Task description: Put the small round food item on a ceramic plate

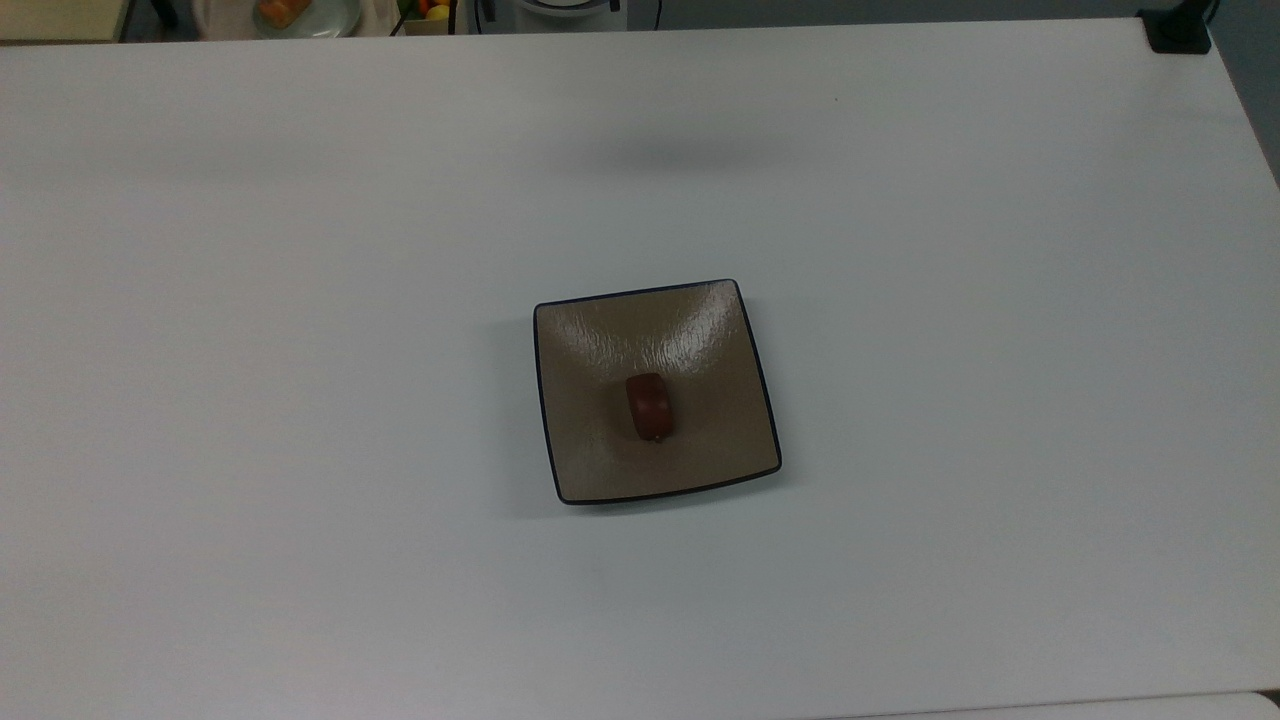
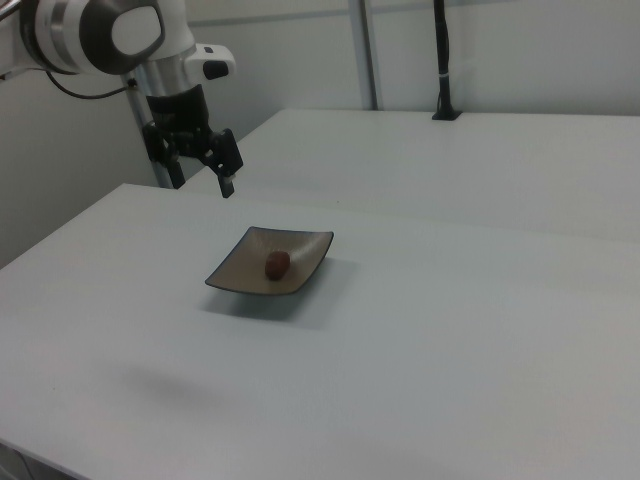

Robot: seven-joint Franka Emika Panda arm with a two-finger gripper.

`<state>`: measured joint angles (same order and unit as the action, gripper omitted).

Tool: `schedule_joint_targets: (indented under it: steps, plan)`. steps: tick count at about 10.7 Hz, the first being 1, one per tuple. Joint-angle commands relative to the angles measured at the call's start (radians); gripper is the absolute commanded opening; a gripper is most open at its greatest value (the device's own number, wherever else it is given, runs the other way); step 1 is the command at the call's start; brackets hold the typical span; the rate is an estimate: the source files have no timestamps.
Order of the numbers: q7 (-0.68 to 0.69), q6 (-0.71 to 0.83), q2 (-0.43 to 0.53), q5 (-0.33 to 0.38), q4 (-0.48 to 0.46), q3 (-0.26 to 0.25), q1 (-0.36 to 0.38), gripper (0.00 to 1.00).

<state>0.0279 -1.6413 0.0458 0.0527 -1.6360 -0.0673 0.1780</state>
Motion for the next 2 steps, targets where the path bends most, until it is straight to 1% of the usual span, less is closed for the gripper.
schedule_joint_targets:
  steps: [1,2]
  plan:
    - [-0.014,-0.031,0.026,0.024,-0.035,-0.014,0.005,1.0]
    - [-0.014,-0.028,0.026,0.024,-0.035,-0.014,0.003,1.0]
